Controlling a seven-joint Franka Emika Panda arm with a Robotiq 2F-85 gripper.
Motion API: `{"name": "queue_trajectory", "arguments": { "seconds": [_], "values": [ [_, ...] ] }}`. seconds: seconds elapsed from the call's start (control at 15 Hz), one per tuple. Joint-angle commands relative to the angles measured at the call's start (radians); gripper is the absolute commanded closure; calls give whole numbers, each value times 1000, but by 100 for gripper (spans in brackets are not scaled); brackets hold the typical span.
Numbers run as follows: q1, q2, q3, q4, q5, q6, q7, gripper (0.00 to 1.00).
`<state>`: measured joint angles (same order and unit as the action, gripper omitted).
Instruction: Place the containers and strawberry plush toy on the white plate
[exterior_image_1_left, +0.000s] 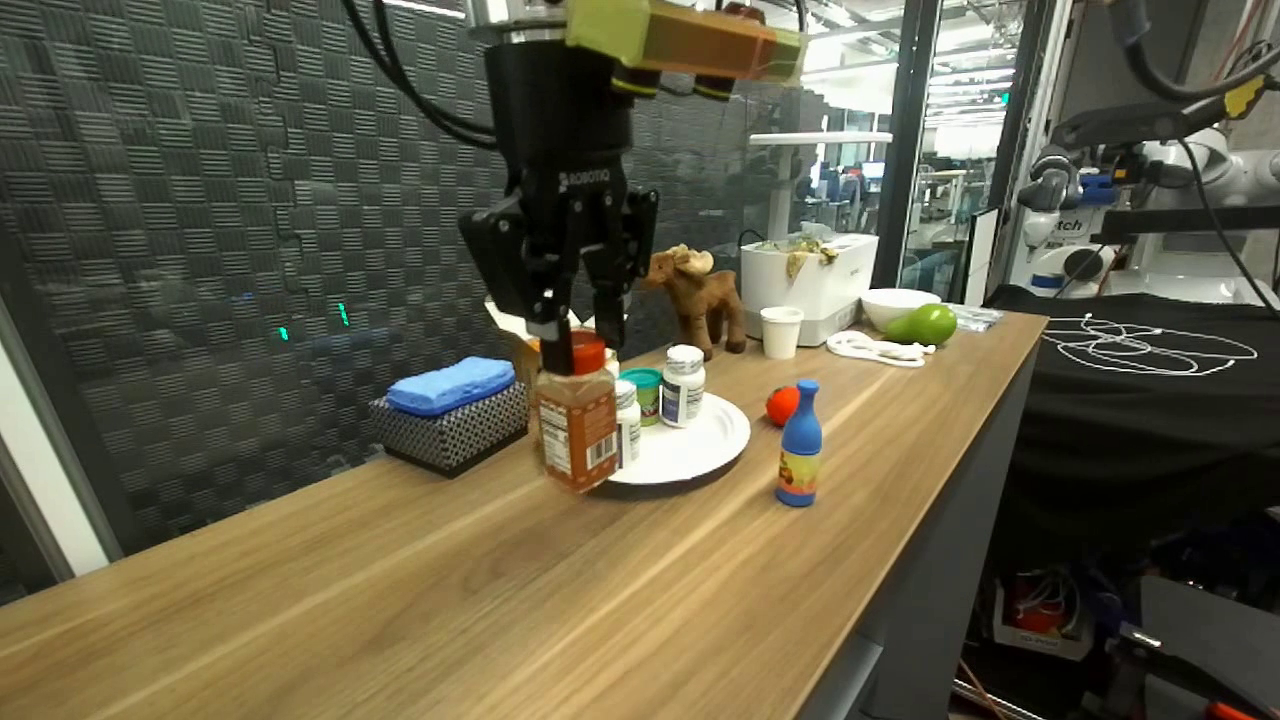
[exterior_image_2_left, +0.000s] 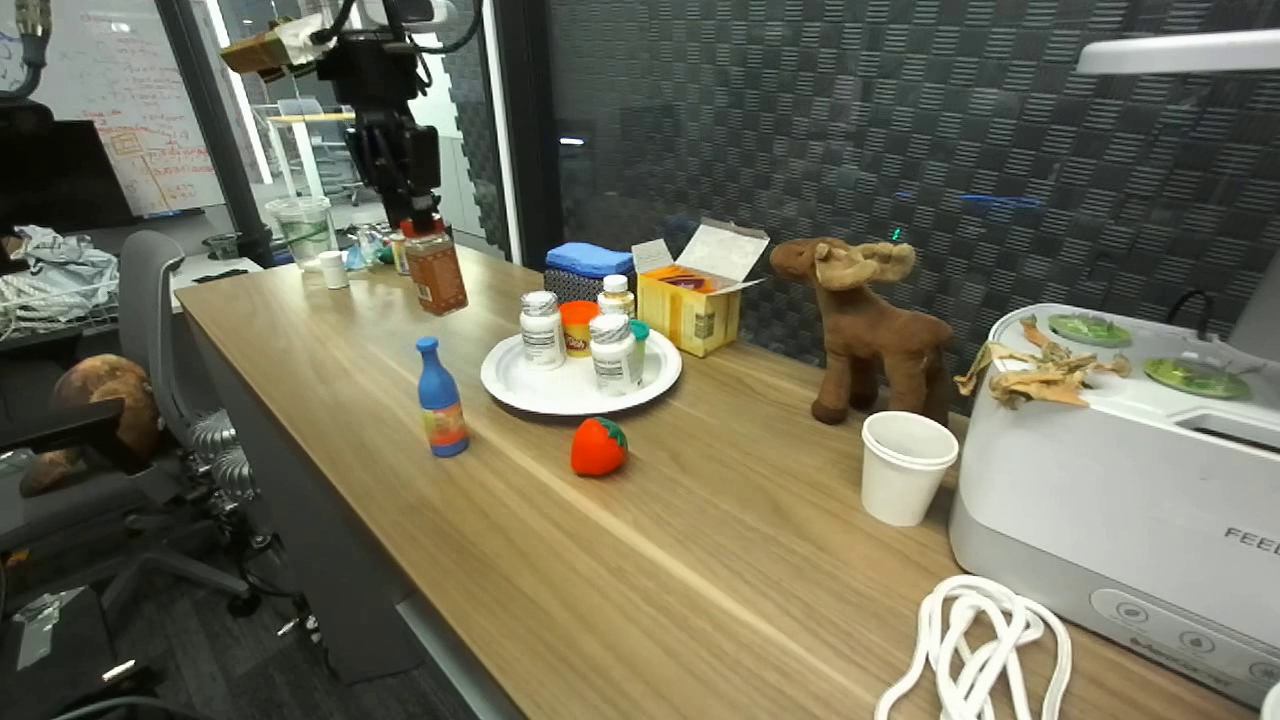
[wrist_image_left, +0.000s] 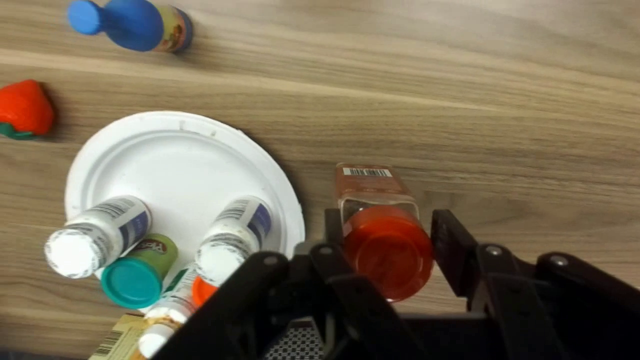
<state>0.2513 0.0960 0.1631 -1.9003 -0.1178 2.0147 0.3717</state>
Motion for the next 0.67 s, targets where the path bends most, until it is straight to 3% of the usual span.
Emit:
{"name": "queue_trajectory", "arguments": {
  "seconds": [0.0,0.6],
  "values": [
    [-38,-96,-14,-86,-6,-10,12,77],
    [-124,-196,-42,-209,-48,21,42,77]
  ]
}}
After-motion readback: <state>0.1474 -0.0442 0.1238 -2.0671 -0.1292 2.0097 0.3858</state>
